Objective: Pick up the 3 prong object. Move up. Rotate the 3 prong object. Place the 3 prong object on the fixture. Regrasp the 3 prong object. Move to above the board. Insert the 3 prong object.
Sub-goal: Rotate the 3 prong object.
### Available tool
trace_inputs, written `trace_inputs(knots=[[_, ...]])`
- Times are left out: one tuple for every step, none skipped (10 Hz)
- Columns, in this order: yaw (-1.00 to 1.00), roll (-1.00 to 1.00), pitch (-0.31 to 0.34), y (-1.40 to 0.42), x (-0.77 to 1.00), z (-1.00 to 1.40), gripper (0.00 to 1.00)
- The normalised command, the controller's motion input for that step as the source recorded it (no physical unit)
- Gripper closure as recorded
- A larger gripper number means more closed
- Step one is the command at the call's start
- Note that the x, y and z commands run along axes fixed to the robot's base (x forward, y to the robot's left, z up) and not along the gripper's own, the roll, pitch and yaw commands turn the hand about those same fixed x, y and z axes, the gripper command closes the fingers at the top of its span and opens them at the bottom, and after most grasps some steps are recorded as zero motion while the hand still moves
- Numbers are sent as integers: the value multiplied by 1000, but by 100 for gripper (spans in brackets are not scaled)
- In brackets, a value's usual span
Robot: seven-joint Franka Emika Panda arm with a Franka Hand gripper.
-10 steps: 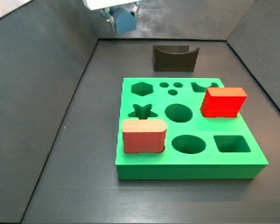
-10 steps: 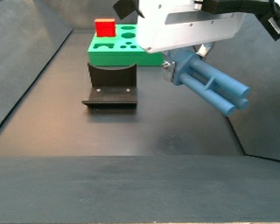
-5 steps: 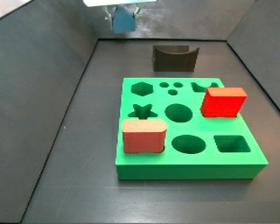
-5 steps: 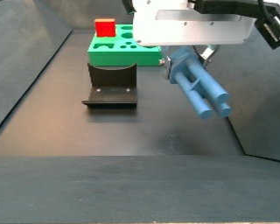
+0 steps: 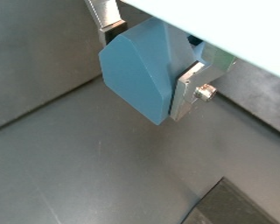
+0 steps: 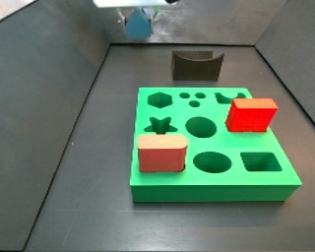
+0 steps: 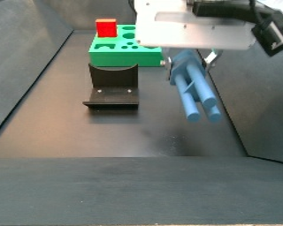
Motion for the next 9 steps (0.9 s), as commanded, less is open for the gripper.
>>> trace_inputs(knots=[[27, 2, -19, 3, 17, -1000, 100], [26, -1, -18, 2, 21, -1000, 100], [20, -4, -18, 3, 31, -1000, 100], [12, -9, -14, 5, 40, -921, 100], [11, -12, -12, 5, 46, -763, 100], [11, -16, -14, 3, 44, -565, 100], [11, -17, -21, 3, 40, -418, 100], [9, -19, -22, 4, 40, -277, 100], [0, 0, 0, 0, 0, 0, 0]])
